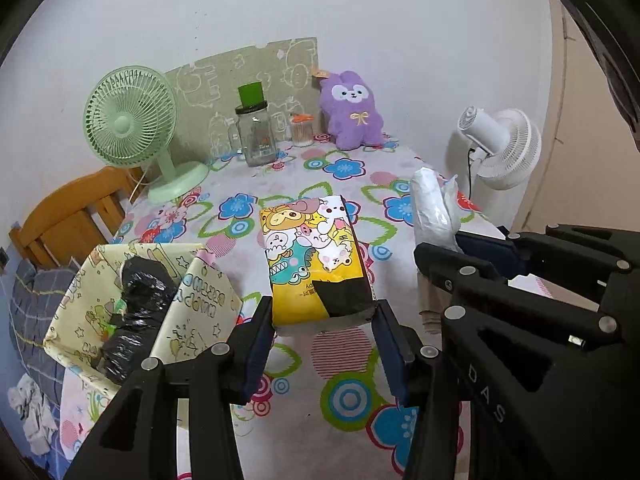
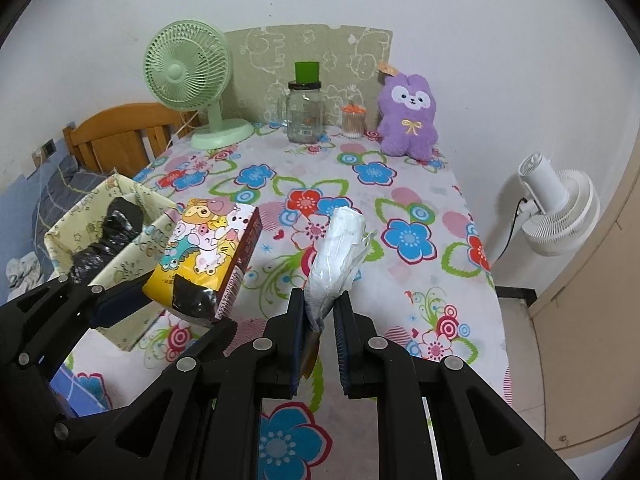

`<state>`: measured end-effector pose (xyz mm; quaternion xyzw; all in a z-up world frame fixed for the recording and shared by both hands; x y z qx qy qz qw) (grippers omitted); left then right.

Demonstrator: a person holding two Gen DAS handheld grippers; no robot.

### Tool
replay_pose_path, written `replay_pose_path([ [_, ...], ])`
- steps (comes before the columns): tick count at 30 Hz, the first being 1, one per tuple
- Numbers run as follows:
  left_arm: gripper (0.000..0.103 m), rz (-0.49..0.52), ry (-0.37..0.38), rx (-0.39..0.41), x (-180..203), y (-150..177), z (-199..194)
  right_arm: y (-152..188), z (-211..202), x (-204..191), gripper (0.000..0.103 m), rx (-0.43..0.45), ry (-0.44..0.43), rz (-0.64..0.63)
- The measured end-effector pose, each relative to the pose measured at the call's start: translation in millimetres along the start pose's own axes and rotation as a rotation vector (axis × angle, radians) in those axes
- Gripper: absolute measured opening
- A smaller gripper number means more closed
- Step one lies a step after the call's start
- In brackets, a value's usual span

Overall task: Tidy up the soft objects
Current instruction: 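Carry the yellow cartoon box and white towel over the fabric box with both grippers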

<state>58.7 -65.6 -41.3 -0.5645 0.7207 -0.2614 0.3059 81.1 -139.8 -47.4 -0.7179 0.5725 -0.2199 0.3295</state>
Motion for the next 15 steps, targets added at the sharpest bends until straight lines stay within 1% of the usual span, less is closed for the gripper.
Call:
replay_pose_path([
  [9,0.05,0.013,-0.019,0.036,-20.0,-2.9,-16.6,-11.4,-14.1,-19.8,0.017,0.013,0.005,-0.04],
  [15,0.05,0.022,-0.029,0.042,-39.6,-4.4,-23.8,-21.1,-16.3,-39.8,0.017,0.013,-0.006,-0.066],
])
Point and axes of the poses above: each gripper's, at about its wrist camera, not at the fingertips, and z roughly the way its jaws point, x to its right, y to its underside, the point moved 3 cm from there along z, roughly the way its jaws point, and after that the axes turned 5 degrees about -y, right-handed, at the moved point
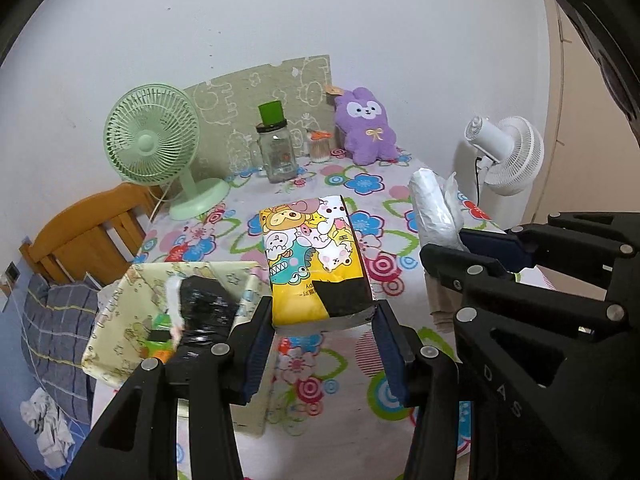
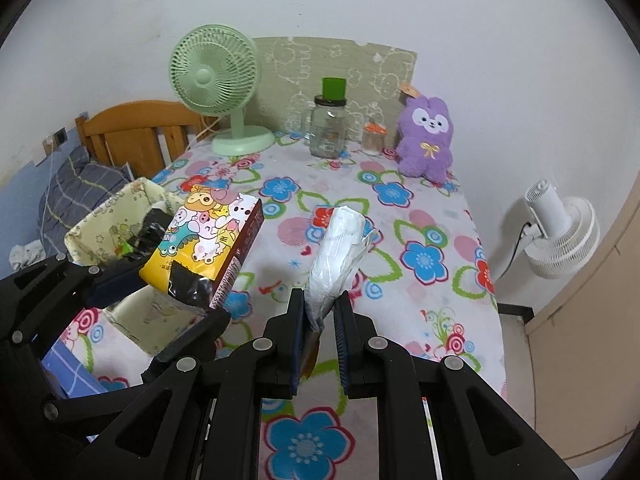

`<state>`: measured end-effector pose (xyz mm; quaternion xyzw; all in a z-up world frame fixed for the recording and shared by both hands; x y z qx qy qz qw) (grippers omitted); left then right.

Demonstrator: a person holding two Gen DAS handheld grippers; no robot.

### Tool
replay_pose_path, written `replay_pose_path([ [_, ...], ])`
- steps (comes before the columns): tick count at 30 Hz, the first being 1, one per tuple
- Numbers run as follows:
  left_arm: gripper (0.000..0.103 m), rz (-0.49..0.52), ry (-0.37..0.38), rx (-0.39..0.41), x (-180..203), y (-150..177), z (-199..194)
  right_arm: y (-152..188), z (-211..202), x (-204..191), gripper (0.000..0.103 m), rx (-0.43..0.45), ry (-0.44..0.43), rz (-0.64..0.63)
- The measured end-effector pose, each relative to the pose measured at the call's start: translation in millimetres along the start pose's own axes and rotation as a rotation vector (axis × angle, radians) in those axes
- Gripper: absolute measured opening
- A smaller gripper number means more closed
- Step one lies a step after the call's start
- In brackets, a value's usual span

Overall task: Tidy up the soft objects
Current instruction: 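Carry the yellow cartoon box and white towel over the fabric box with both grippers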

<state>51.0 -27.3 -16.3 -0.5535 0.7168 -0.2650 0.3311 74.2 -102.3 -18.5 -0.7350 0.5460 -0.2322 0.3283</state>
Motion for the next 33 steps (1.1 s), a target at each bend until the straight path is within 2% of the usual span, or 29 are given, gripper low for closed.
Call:
replay_pose_path([
  [13,0.05,-0.031,-0.054,0.013,-47.7,-0.2,1.7,-26.5,10.0,-43.5,0.017,0.017,-0.08,-0.05],
  [33,0.051,-0.082,-0.156,-0.088,-112.7,28.9,32.9,-44.0,53.5,-115.7,0.017,-0.029,-0.254,-0.13],
])
Point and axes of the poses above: each gripper's, at about its wrist camera, not at the fingertips, and z roughly the way its jaws point, x to its right, y to its underside, the point moved 3 cm from there along z, roughly the way its jaws point, and after that the axes turned 5 degrees about -y, right-handed, at the moved point
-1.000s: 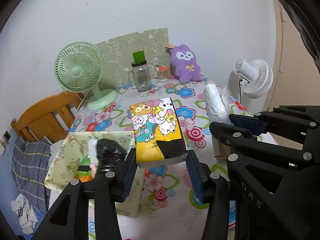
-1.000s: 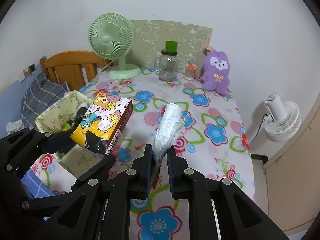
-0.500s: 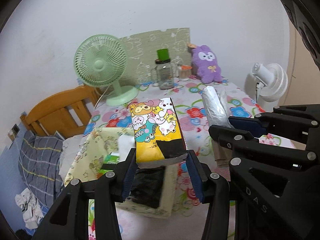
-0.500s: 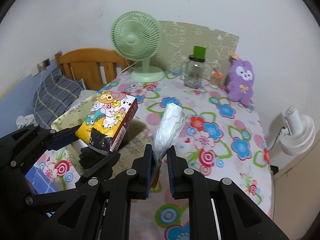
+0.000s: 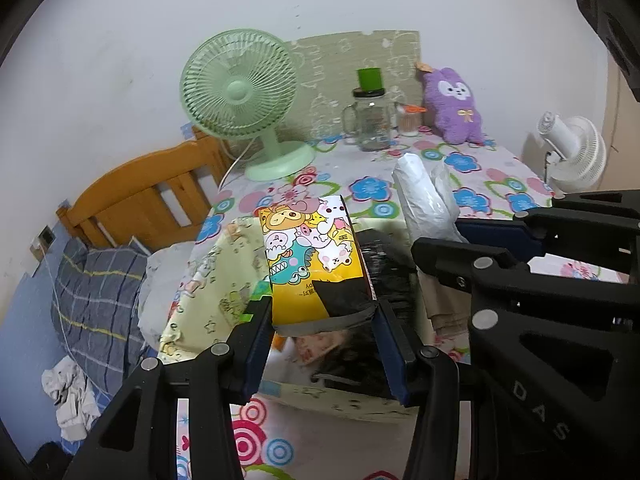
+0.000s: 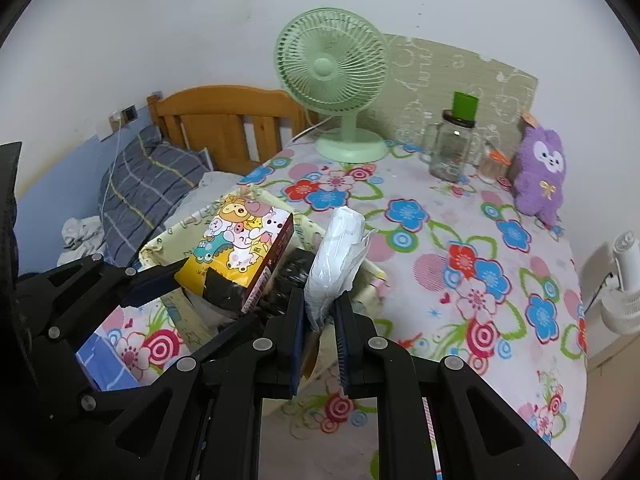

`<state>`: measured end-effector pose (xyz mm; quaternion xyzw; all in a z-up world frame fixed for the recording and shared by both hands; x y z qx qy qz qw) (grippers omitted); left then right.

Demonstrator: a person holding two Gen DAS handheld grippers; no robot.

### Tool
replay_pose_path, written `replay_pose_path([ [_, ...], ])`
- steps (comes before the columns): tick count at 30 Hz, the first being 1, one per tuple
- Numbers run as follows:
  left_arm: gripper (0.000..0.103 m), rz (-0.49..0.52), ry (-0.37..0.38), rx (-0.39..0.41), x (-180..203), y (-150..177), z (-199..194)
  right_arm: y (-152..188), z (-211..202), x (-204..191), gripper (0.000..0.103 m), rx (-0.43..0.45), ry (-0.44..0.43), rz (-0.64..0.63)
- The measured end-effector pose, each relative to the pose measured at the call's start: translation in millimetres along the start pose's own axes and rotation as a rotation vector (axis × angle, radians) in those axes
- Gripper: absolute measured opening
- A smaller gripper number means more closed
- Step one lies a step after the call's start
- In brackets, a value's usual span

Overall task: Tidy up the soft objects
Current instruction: 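Carry the yellow cartoon box and white towel over the fabric box with both grippers, then lower both items into the fabric box and open both grippers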

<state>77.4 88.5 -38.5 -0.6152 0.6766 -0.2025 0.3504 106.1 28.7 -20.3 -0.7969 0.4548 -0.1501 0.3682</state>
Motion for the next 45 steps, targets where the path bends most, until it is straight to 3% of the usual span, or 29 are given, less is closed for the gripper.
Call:
replay_pose_path([
  [15,0.055,-0.032,-0.072,-0.085,-36.5,17.5,30.8,-7.1,48.1,-27.9,0.017,-0.052,-0.107,-0.022],
  [17,0.067,-0.045,-0.078,-0.089,-40.8,18.8,32.1,-8.8,53.2,-31.5,0.017,-0.05,-0.127,-0.029],
  [21,0.075,-0.069,-0.088,-0.087,-48.8,19.8,31.6,-11.5,59.1,-39.4,0.019,-0.036,-0.169,-0.035],
  [23,0.078,-0.073,-0.085,-0.086,-49.6,19.4,30.9,-12.2,60.2,-41.3,0.027,-0.031,-0.179,-0.042],
  [25,0.08,-0.069,-0.086,-0.079,-49.0,19.0,28.8,-11.9,60.4,-41.2,0.052,-0.03,-0.168,-0.048],
  [28,0.083,-0.049,-0.086,-0.061,-44.1,17.3,25.1,-10.5,57.5,-36.2,0.063,-0.019,-0.15,-0.028],
  [32,0.087,-0.038,-0.075,-0.037,-37.3,13.7,19.8,-9.1,50.4,-28.8,0.069,-0.009,-0.131,-0.011],
  [35,0.088,-0.035,-0.071,-0.02,-31.2,10.7,15.4,-7.9,42.7,-22.4,0.08,0.01,-0.09,-0.002],
  [45,0.091,-0.034,-0.009,0.026,-2.0,1.0,4.6,2.9,13.9,7.9,0.083,0.022,0.02,0.061],
])
Point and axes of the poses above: each gripper's, at about its wrist camera, not at the fingertips, and z roughly the way its jaws point, x to its right, y to its underside, the point moved 3 cm from there along z, roughly the way its jaws point, and after that the axes turned 5 degrees about -y, right-handed, at the moved point
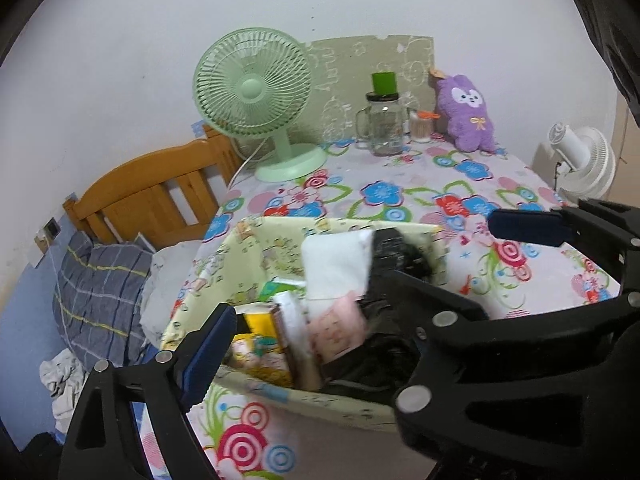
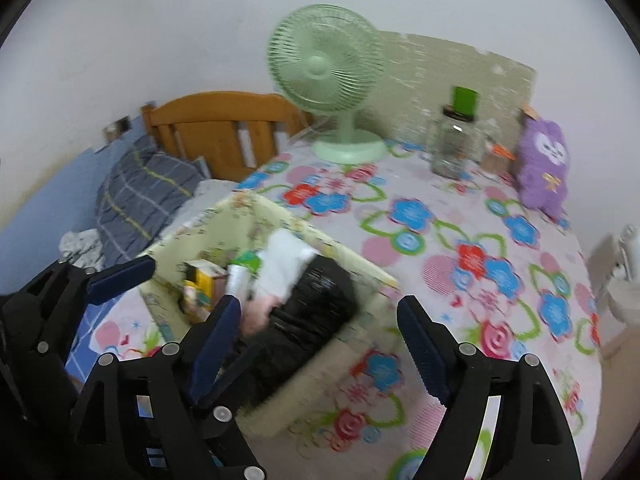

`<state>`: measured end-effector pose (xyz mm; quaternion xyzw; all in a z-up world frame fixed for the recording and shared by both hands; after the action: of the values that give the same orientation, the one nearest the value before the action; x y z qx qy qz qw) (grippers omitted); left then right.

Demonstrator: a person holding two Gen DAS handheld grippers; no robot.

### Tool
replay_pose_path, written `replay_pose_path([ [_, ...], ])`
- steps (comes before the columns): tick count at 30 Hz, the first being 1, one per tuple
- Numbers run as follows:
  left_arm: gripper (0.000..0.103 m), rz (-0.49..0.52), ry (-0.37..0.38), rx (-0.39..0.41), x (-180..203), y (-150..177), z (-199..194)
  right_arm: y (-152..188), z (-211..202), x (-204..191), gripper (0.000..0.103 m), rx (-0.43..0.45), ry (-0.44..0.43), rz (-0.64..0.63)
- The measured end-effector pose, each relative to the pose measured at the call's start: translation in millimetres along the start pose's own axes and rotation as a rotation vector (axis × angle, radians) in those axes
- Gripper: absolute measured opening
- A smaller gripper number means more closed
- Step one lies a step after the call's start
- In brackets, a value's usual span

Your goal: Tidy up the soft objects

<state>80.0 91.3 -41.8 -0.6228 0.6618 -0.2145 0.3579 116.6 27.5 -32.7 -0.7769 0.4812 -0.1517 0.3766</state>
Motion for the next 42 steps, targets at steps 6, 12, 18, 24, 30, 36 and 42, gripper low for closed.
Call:
replay_pose_path([
  [6,0.094,0.019,0.043,0.025,24.3,-4.8,-10.6,11.6,-19.2,28.4,0.083,0.003,0.078,0.061],
  [12,0.097,0.035,0.082,0.053,51.1,-10.5,-21.7,24.9,-43.2,57.0,0.084,0.03,0.135,0.124],
  [18,0.098,0.041,0.109,0.079,77.2,-14.0,-35.0,38.6,-72.2,81.4,0.089,0.089,0.229,0.148],
  [24,0.099,0.033,0.14,0.096,97.6,-16.5,-47.0,54.7,-98.7,105.7,0.09,0.123,0.255,0.191],
  [30,0.099,0.025,0.16,0.116,114.6,-18.2,-59.6,70.1,-124.0,125.1,0.09,0.165,0.294,0.226],
  [36,0.101,0.015,0.162,0.154,120.9,-19.4,-76.9,81.2,-151.1,137.0,0.09,0.213,0.327,0.252],
  [42,0.103,-0.002,0.144,0.199,117.0,-18.0,-93.5,89.6,-175.7,140.0,0.092,0.271,0.372,0.261],
])
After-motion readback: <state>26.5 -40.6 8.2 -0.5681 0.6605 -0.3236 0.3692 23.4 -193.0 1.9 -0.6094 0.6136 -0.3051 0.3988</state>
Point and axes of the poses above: each gripper's, at about its wrist camera, not at the fingertips, and z roughly the way its jaws point, x to its right, y to its underside, the point moved 3 cm from there along z, roughly the way its jaws point, and after that the axes turned 5 degrees about -y, right-handed, at the moved point
